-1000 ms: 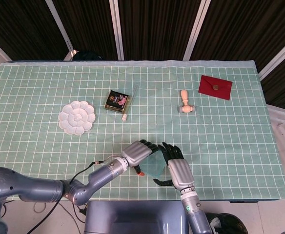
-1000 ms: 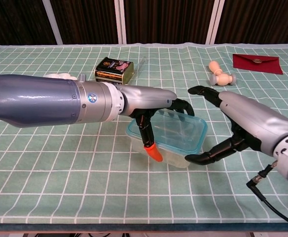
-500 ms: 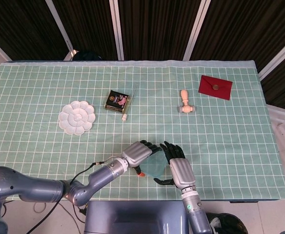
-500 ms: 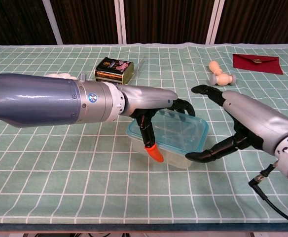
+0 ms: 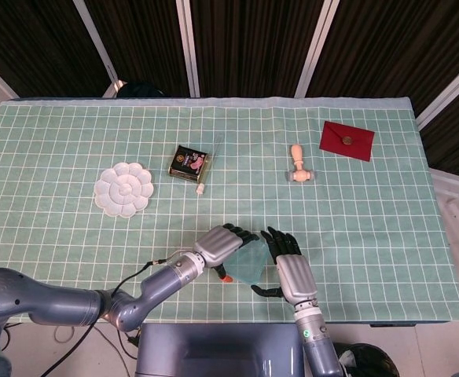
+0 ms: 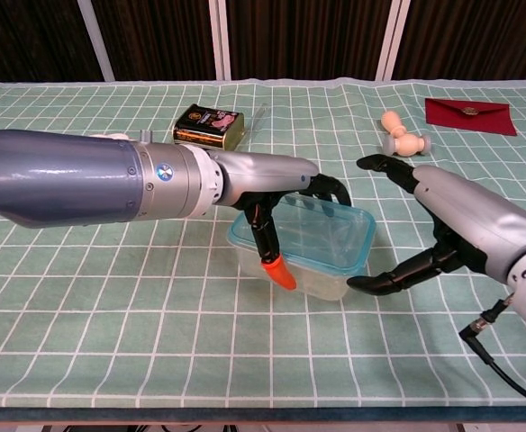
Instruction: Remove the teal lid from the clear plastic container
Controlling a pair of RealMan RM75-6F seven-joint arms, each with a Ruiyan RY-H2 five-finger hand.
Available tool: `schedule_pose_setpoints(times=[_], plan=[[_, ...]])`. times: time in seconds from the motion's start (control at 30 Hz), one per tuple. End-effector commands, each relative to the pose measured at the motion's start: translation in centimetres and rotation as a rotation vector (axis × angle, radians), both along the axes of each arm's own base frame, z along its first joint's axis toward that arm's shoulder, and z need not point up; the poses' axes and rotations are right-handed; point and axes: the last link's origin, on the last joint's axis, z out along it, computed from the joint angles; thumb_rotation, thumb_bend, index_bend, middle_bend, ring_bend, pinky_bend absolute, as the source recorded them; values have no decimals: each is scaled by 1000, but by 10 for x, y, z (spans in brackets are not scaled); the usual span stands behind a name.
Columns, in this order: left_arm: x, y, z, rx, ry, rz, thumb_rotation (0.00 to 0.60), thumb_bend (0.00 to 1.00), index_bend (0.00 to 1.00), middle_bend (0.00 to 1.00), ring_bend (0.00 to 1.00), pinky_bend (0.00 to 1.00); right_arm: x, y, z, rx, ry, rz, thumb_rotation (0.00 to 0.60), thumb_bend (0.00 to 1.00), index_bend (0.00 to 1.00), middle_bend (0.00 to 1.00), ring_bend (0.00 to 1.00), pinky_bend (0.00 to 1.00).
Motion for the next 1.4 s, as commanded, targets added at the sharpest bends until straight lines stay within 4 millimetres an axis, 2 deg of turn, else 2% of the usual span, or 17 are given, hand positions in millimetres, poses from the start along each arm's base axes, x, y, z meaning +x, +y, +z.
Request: schedule_pose_setpoints(times=[0.03,0.53,0.9,1.2,1.4], plan=[[-1,-1,0,-4,1,1,600,150,269,263,282,398,0,0,0,-3,-2,0,600,207,0,0,0,0],[-2,-3,-2,-8,19,-13,600,150,269,262,282,398,5,-2,2,-26,-77,-5,600,207,0,0,0,0],[-1,-5,-5,-5,24,-21,600,150,263,259,280,398,3,-5,1,-17,-118,-74,600,208,0,0,0,0],[4,-6,-4,-21,-1,-8,600,142,235,238,267,396,-1,-6,0,-68,-147,-14,600,207,0,0,0,0],[3,-6,-3,-40,7,-4,600,67,162,179,188,352,-4,-5,-4,-73,-146,1,600,207,0,0,0,0]])
